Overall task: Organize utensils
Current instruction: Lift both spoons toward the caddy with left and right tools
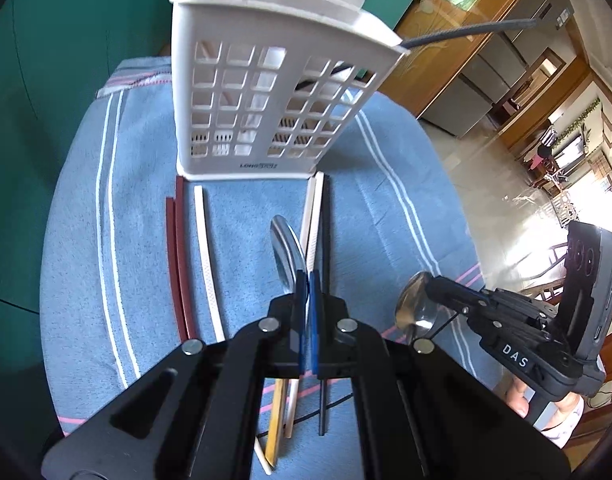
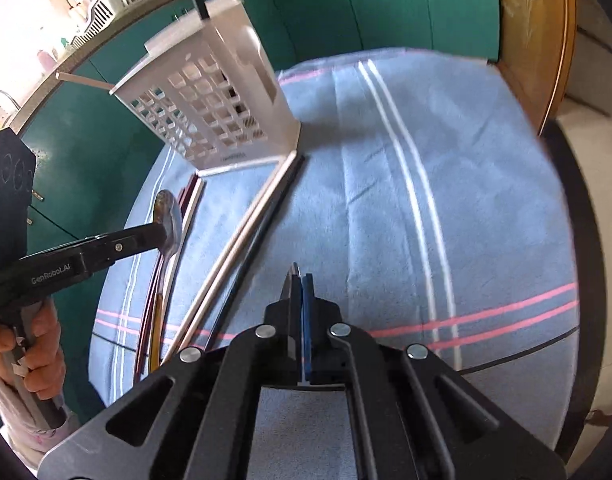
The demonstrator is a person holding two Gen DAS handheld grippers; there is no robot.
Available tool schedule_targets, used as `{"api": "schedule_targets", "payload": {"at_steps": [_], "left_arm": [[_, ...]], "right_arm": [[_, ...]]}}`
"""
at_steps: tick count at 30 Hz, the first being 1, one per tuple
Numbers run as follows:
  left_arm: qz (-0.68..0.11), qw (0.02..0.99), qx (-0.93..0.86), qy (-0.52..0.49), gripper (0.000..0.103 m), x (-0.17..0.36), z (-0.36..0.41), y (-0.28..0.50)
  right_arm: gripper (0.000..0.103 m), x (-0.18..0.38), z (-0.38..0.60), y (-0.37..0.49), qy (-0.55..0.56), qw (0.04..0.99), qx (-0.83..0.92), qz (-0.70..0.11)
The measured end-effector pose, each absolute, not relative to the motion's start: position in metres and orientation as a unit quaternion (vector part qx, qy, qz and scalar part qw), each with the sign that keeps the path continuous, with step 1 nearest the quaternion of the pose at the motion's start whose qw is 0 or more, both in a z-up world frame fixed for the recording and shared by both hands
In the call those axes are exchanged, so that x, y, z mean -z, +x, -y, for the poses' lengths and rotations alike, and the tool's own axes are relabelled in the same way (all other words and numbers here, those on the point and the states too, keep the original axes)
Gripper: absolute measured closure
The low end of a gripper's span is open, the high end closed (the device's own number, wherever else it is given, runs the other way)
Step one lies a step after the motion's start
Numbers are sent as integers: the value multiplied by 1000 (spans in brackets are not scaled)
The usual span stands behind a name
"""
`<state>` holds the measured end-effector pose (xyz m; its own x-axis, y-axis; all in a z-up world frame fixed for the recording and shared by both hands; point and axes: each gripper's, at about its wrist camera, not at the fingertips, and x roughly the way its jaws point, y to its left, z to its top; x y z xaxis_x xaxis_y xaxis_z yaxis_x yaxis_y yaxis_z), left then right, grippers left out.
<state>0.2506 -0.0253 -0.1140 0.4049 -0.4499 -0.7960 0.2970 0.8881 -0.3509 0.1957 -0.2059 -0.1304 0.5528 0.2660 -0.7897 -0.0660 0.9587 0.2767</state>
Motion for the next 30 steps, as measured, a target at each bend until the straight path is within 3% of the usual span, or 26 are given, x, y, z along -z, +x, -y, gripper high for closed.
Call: {"api": "schedule_targets", "payload": {"at_steps": [6,12,20,25,30], "left_arm": [[-443,860,236,-92,102,69,14,239],[-334,905,244,-98,102,-10,-2,230],[-247,940,224,-77,102,-92,-9,241],[-239,944,216,-68,102,-116,-5,273],[-231,951,196,-63,102,-115,-1,301]], "right_arm": [[102,83,202,182,69,924,-51,-372],[102,19,187,184,17,964,-27,-266],[102,-52,168,213,-17,983,-23,-184],[102,-81,152,254,-46,987,-7,-153],[102,-74,141,298,-85,986,44,-135]]}}
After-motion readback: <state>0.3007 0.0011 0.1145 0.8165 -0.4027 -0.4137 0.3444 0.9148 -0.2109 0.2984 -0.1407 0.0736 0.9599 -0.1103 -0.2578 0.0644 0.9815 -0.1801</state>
